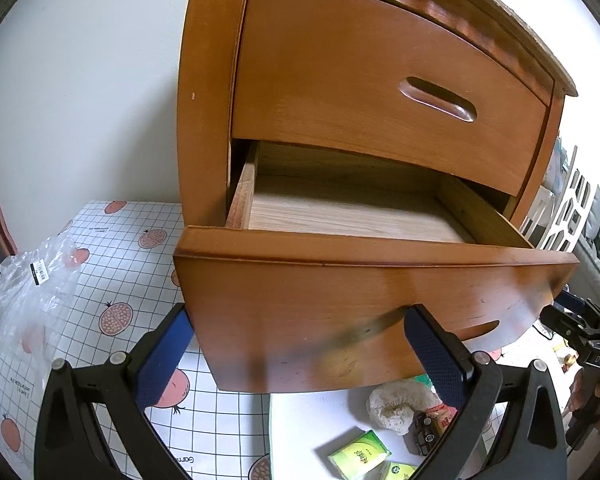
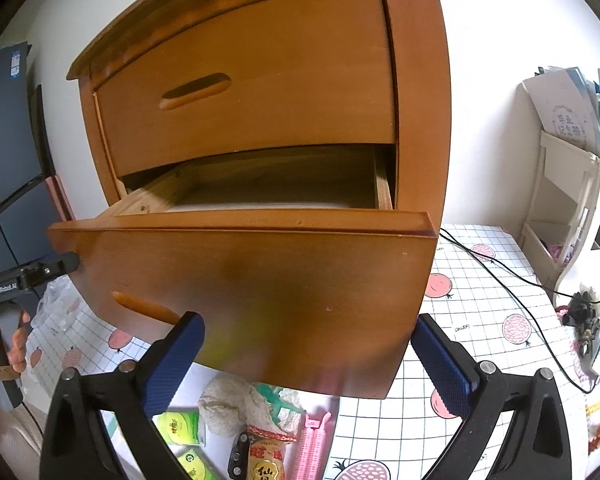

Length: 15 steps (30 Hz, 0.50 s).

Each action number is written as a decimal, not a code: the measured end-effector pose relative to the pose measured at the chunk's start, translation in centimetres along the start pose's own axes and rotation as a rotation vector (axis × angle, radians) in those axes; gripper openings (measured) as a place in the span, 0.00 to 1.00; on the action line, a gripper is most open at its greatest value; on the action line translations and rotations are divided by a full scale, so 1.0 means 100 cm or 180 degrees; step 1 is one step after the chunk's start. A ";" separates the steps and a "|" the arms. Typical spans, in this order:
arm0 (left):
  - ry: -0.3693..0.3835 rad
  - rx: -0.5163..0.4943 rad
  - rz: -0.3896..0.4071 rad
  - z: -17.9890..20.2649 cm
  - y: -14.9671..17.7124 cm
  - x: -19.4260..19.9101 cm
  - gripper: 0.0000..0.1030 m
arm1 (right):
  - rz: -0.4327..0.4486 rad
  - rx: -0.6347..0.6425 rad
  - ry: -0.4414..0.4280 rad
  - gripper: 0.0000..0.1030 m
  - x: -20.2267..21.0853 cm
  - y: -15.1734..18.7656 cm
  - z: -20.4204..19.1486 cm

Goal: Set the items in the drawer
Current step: 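Move both grippers back over the white tray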

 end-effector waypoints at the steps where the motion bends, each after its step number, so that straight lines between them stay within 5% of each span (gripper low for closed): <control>1: -0.0037 0.0017 0.0008 0.000 0.001 0.000 1.00 | 0.0008 0.0007 0.0005 1.00 0.003 0.001 -0.001; 8: -0.0176 0.0266 -0.0016 0.009 0.023 0.006 1.00 | 0.0044 -0.0042 0.0021 1.00 0.018 0.017 -0.003; 15: -0.0053 0.0425 -0.0442 0.045 0.075 0.000 1.00 | -0.0212 -0.0074 0.0015 1.00 0.023 0.055 -0.010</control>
Point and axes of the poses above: each gripper's, at about its wrist camera, not at the fingertips, and x roughly against the way its jaws point, z to its right, y to its underside, the point moved 10 cm from there along -x, roughly the way its jaws point, and after that the axes turned 12 degrees about -x, right-handed, at the moved point
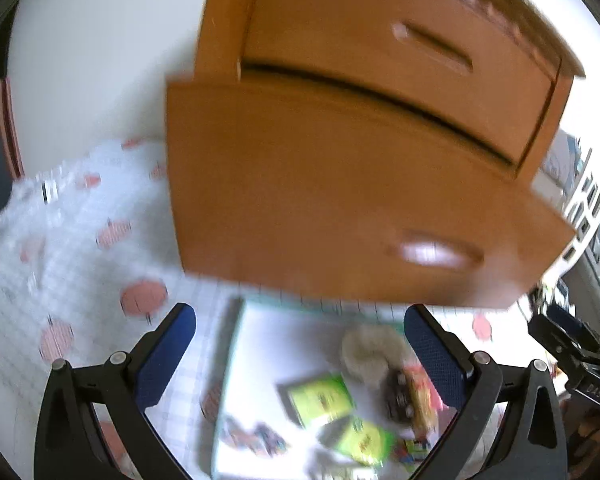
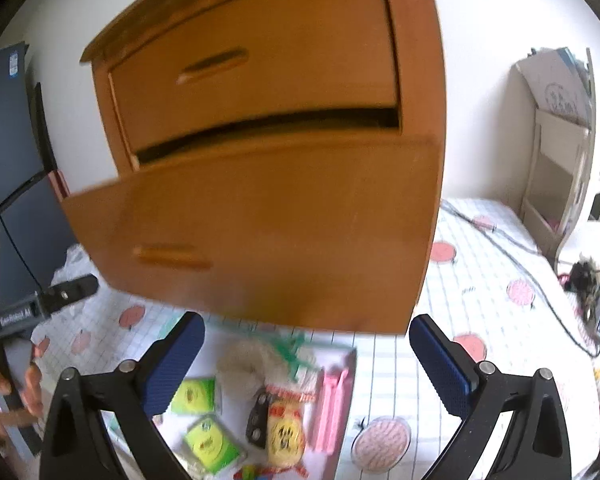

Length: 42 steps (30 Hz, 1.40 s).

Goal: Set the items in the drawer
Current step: 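Move both grippers back over the white tray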

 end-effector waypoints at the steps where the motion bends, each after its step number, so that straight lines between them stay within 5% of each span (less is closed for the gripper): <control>1: 0.0004 -0.0009 -0.0115 0.006 0.011 -0.005 1.00 | -0.0080 0.0031 0.0006 1.00 -0.002 0.008 -0.002; 8: -0.0179 -0.0249 -0.0738 0.032 0.065 -0.026 1.00 | -0.0704 -0.0094 0.0151 1.00 -0.020 0.064 0.001; 21: -0.0150 0.0134 -0.1835 0.045 0.165 -0.048 1.00 | -0.1660 -0.0101 0.0339 0.99 -0.041 0.146 0.007; 35: 0.0077 0.0596 -0.1778 0.030 0.163 -0.046 0.99 | -0.2054 -0.0022 0.0373 0.85 -0.061 0.177 0.005; 42: 0.0165 0.0465 -0.1797 0.043 0.163 -0.049 0.99 | -0.2138 0.0144 0.0348 0.77 -0.069 0.193 -0.007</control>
Point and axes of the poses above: each gripper's, at about its wrist camera, not at the fingertips, and x roughly against the way its jaws point, z to its right, y to its underside, the point moved 10 cm from there along -x, roughly the way its jaws point, and after that the axes turned 12 degrees about -x, right-handed, at the moved point
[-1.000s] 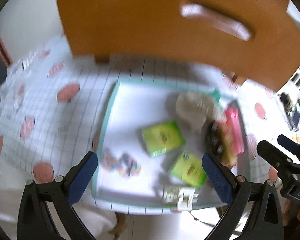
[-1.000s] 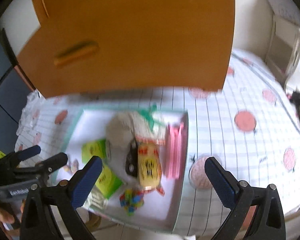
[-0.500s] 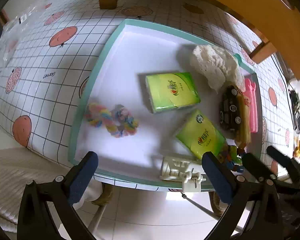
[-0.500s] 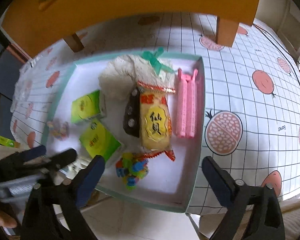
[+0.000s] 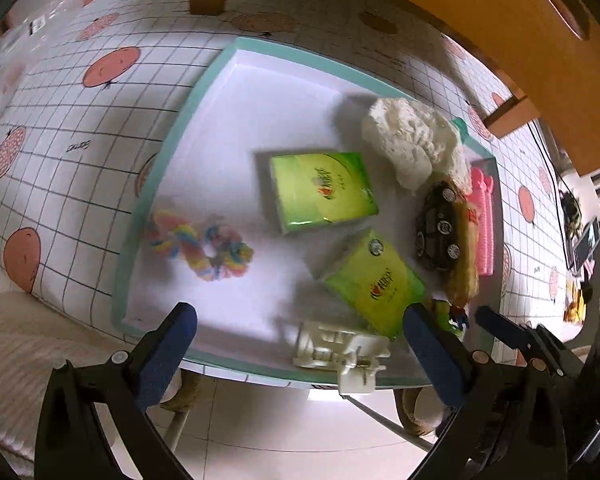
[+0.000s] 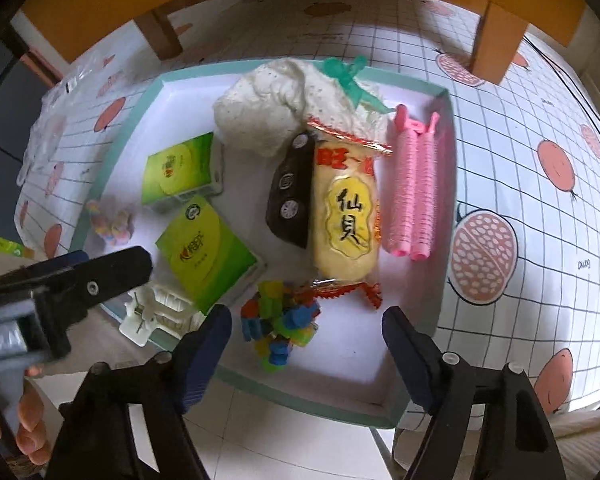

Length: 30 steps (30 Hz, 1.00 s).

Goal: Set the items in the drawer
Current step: 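Move both grippers back over the white tray, then grasp the colourful blocks with the right gripper while the left gripper grasps the white clip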

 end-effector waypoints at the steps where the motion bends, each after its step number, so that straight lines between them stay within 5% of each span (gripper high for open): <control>1: -0.0006 -0.0044 -0.0001 0.002 0.000 0.000 0.99 | -0.0004 0.0016 0.0002 0.75 -0.002 0.001 -0.003; 10: 0.0007 -0.0170 -0.0091 0.017 0.000 -0.015 0.99 | 0.0011 0.0070 -0.0045 0.43 -0.013 0.002 -0.015; 26: 0.0048 -0.0326 -0.0198 0.033 0.004 -0.024 0.98 | -0.0246 -0.0246 -0.0034 0.42 -0.009 0.003 0.016; 30: 0.0076 -0.0413 -0.0246 0.040 0.006 -0.027 0.90 | -0.0296 -0.0395 -0.0090 0.42 -0.006 0.002 0.032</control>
Point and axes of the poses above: each gripper's, at about its wrist camera, not at the fingertips, and x roughly against the way its jaws point, z to its right, y to its underside, the point moved 10 cm from there along -x, roughly the way its jaws point, and after that the axes turned 12 degrees about -x, right-handed, at the moved point
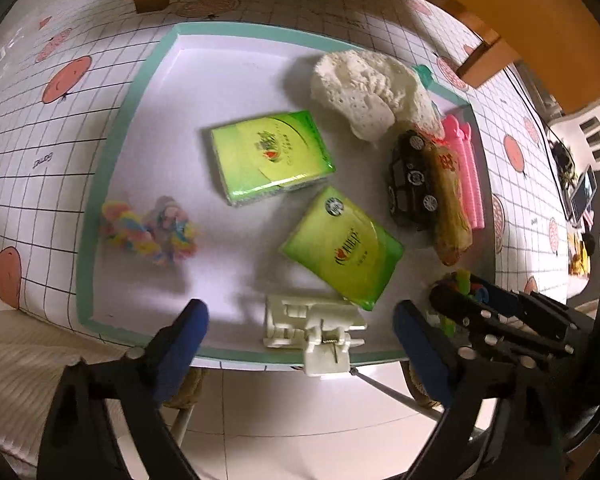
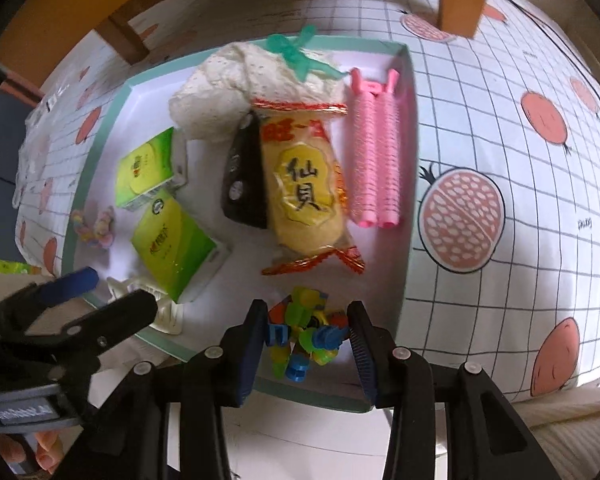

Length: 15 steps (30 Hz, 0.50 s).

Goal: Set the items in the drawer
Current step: 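Grasp the colourful blocks with the right gripper while the left gripper grasps the white clip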

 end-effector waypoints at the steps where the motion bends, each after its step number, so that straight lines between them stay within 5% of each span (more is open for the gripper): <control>1: 0.0000 -0.0022 -0.0012 0.002 0.000 -0.001 0.89 | -0.0010 -0.0033 -0.0030 0.42 0.001 -0.001 0.003; 9: -0.0033 -0.0212 -0.0131 0.017 0.002 -0.013 0.80 | -0.0042 -0.0022 0.0011 0.43 -0.002 0.000 -0.002; 15: -0.0083 -0.0225 -0.0217 0.014 0.005 -0.025 0.59 | -0.0039 0.0074 0.0138 0.43 -0.009 0.005 -0.005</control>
Point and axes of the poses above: each gripper's, at about its wrist camera, not at the fingertips, and x roughly against the way its jaws point, z to its right, y to its underside, the point moved 10 cm from there along -x, roughly the way its jaws point, and after that the axes turned 12 degrees about -x, right-handed, at the moved point
